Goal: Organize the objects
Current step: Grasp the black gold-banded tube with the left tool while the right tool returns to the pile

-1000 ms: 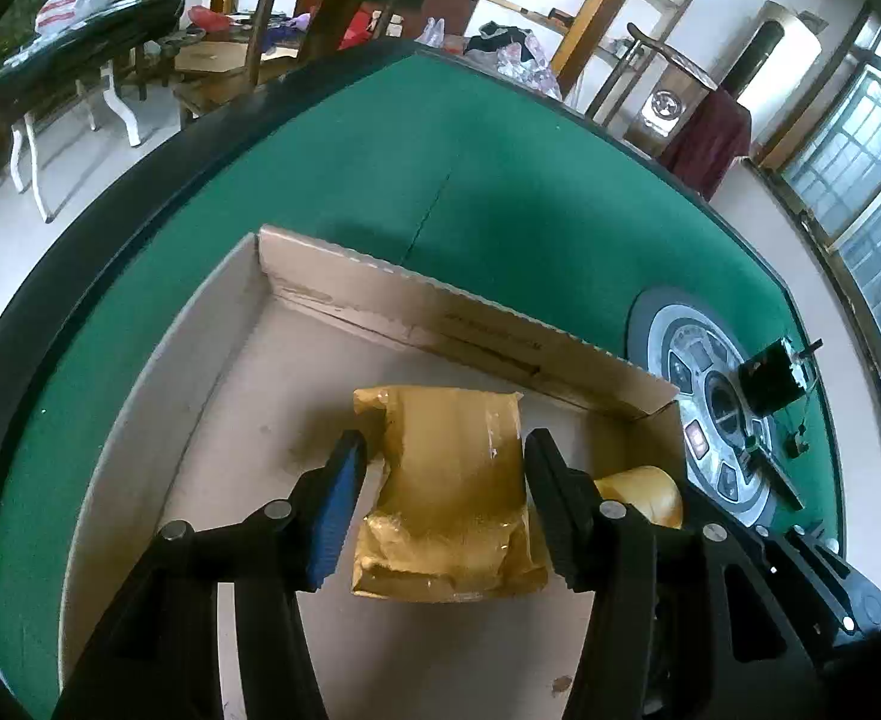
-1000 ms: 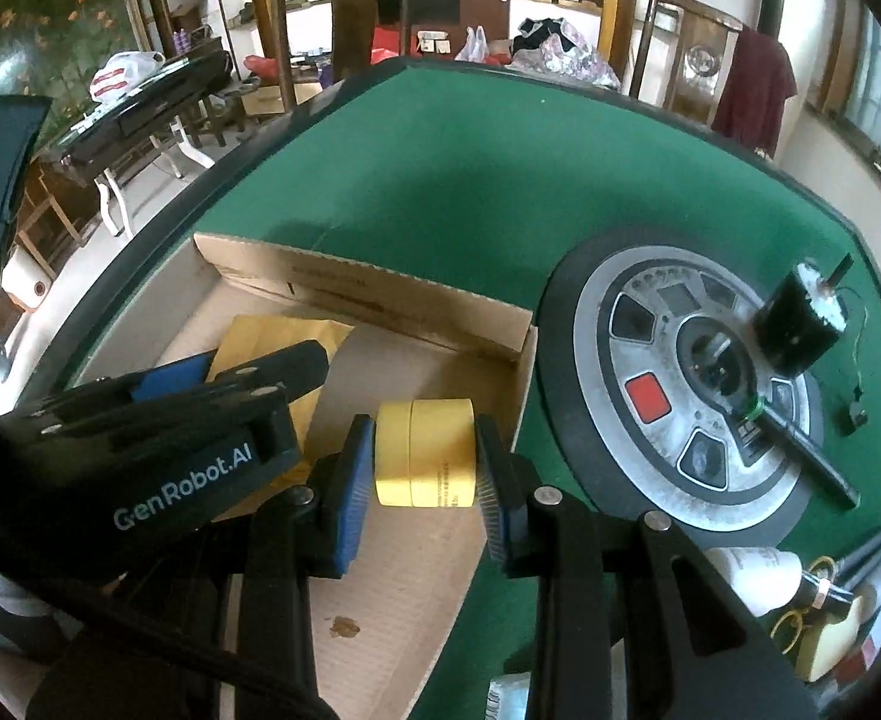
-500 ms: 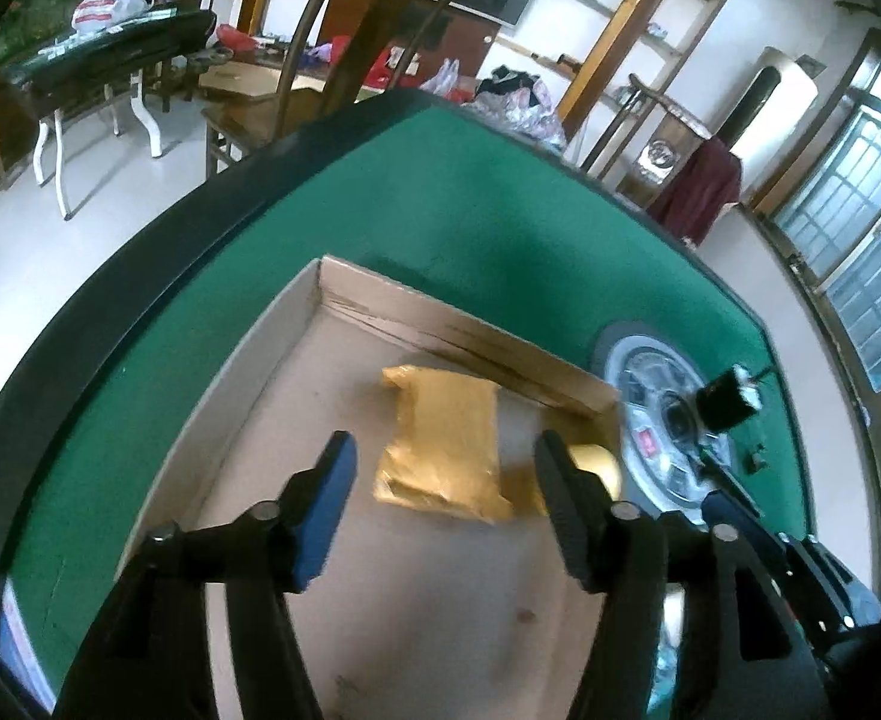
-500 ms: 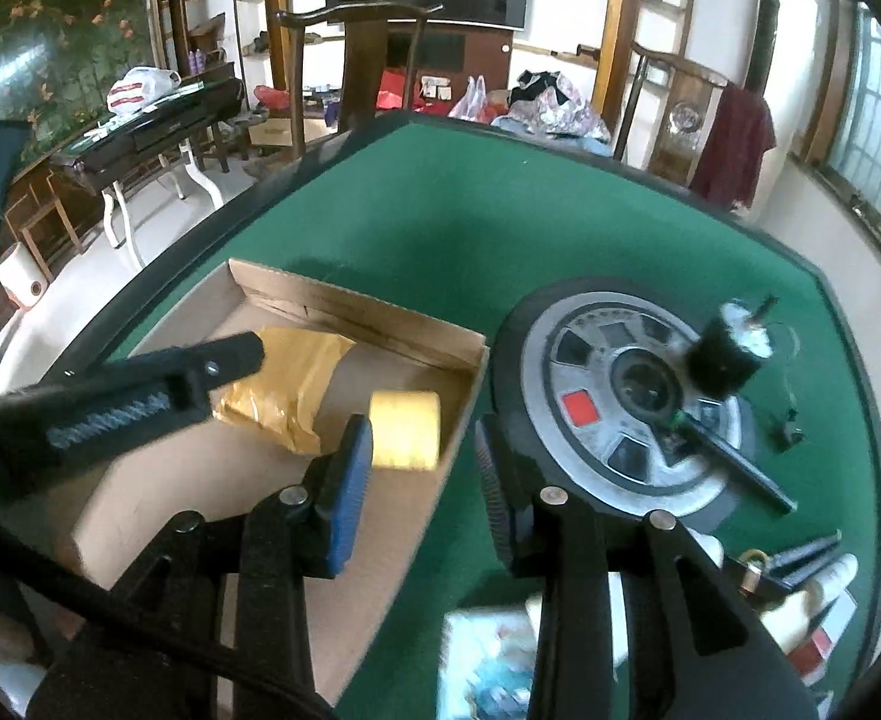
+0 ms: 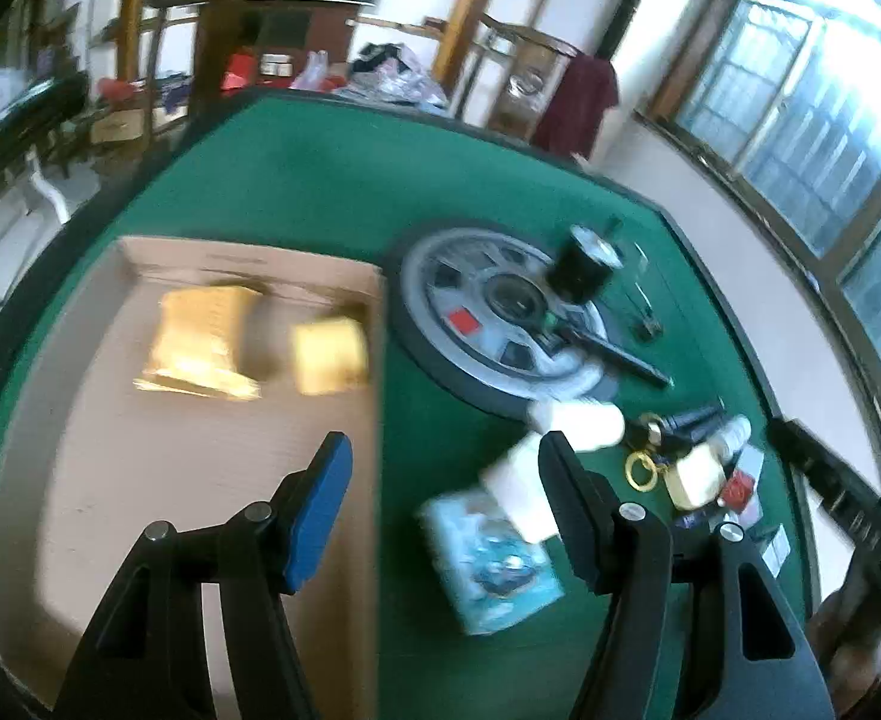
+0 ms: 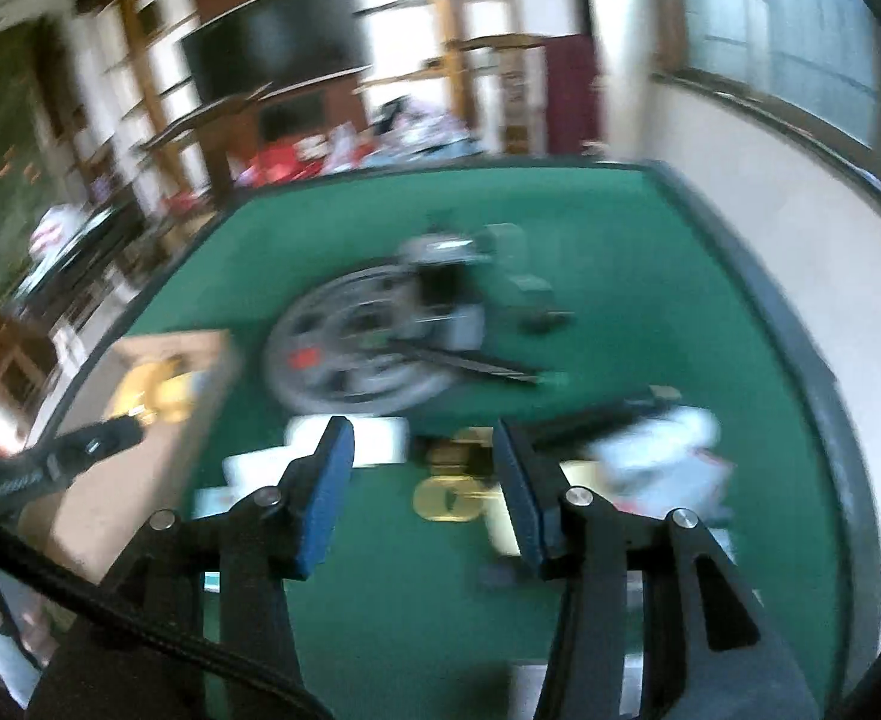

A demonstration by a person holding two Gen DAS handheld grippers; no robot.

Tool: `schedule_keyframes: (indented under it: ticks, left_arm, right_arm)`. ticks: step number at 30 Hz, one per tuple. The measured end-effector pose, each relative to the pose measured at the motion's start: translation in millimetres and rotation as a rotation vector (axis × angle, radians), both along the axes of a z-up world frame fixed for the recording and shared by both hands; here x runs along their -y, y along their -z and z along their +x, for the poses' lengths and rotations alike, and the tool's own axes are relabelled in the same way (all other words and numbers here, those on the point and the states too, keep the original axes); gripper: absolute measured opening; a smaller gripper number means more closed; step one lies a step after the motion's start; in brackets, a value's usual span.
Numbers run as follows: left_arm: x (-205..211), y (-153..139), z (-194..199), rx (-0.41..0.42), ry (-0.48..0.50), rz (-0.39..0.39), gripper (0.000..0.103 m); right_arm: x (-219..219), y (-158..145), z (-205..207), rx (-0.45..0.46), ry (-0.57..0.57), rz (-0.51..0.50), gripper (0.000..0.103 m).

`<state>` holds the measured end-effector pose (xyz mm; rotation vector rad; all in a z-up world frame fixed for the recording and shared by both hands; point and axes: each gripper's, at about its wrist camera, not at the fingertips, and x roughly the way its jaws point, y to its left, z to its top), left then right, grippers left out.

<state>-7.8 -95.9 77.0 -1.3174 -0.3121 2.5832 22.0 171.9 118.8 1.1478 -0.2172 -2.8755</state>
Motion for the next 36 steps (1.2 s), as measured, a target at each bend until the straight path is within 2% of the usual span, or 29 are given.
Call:
schedule_keyframes:
  ticks: [5, 11, 15, 18, 21, 25, 27, 28, 30, 32, 36]
  left_arm:
    - [-41.5, 12.1, -4.3, 0.035, 0.057, -0.037, 0.058]
    - [-89.0, 17.3, -6.9, 0.016, 0.153, -0.115, 0.058]
    - [-126.4, 21.2, -15.9, -0.028, 0.259, -0.225, 0.058]
    - [-149.7, 28.3, -21.8, -0.038, 0.323, -0.272, 0.058]
    - [-182.9, 32.0, -20.8, -0.117, 0.438, -0.4, 0.058]
    - [-218.8, 44.4, -16.3, -0.169, 0.59, -0.565, 0.058]
    - [-229.8, 47.7, -14.5, -0.2, 0.632, -0.605, 0.055]
    - [-231.8, 47.3, -16.6, -0.192, 0.641, -0.6, 0.053]
    - [-231.2, 47.0, -23.5, -0.138, 0.645, -0.548, 0.029]
    - [-229.3, 49.4, -24.7, -0.103, 0.64, -0.52, 0.018]
    - [-219.5, 46.7, -16.4, -0.063, 0.657, -0.462, 0.018]
  right_arm:
    - [-68.8, 11.3, 9.2, -0.008, 0.127, -0.069, 0.047]
    - [-114.4, 34.1, 6.2, -0.022, 0.185, -0.181, 0.047]
    - [-129.3, 45.0, 5.8, -0.037, 0.199, -0.248, 0.047]
    - [-140.4, 51.9, 5.5, -0.039, 0.202, -0.292, 0.047]
    - [-149.8, 54.4, 7.4, -0.044, 0.209, -0.337, 0.047]
    - [-152.5, 53.9, 9.4, -0.057, 0.211, -0.354, 0.047]
    - [-152.3, 53.3, 10.5, -0.062, 0.211, -0.348, 0.047]
    - [-151.9, 53.1, 10.6, -0.064, 0.21, -0.341, 0.047]
    - [-150.0, 52.8, 10.9, -0.064, 0.207, -0.331, 0.047]
    - [-150.1, 54.4, 10.8, -0.059, 0.204, -0.328, 0.047]
    - [-149.8, 57.1, 10.6, -0.047, 0.206, -0.33, 0.047]
